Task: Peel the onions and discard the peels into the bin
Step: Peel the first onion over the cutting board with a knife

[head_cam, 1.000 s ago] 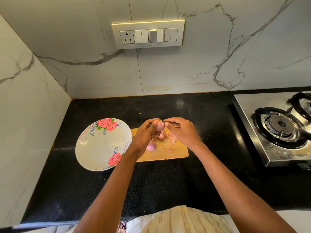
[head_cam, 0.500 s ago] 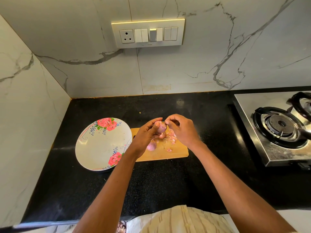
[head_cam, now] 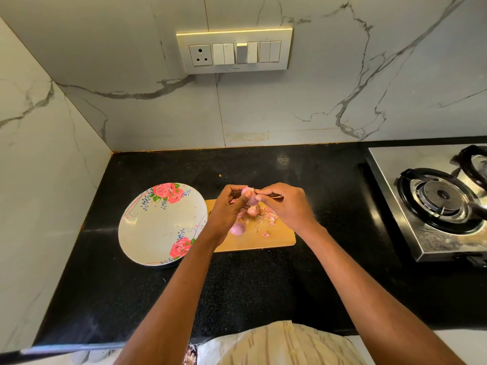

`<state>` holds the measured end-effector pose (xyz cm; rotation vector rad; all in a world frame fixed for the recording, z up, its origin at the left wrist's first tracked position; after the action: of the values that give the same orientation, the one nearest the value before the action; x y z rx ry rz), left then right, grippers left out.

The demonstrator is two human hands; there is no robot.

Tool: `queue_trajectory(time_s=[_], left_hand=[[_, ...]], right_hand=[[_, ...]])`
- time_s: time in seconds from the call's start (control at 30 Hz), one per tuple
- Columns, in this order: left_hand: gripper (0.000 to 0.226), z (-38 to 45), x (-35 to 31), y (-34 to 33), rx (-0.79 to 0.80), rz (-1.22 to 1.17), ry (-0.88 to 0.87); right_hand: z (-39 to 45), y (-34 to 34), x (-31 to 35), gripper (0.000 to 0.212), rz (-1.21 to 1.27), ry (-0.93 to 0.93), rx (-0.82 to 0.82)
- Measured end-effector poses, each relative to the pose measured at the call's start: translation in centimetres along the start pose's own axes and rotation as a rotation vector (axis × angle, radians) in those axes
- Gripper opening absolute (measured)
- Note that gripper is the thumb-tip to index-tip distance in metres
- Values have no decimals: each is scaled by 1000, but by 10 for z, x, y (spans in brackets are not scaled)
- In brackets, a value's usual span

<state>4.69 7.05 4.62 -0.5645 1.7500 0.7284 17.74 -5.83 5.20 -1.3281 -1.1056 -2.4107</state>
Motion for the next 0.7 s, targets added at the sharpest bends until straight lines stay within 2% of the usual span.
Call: queue_trajectory(time_s=[0.1, 0.33, 0.43, 0.57, 0.7], left_hand=[[22, 1, 3, 0, -10, 10, -4], [19, 1, 4, 0, -8, 6, 5], [23, 1, 4, 0, -18, -3, 19], [44, 1, 2, 2, -23, -12, 17], [34, 1, 4, 3, -12, -25, 10]], right_hand=[[-2, -1, 0, 16, -12, 3, -3], [-2, -2, -1, 14, -46, 20, -2], [-1, -4, 0, 18, -34, -13, 2], [-2, -3, 6, 26, 110, -68, 69], [-1, -5, 3, 32, 41, -34, 135]])
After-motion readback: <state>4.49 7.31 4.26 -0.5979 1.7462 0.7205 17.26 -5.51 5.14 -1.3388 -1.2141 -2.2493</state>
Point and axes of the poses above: each hand's wrist, its own z-axis towards the middle knuckle, its own y-axis out of the back of the hand, x = y × z, the point moved 1 cm from there along z, towards the middle knuckle, and after that the axes turned 8 degrees about -x, right-handed, at the moved point
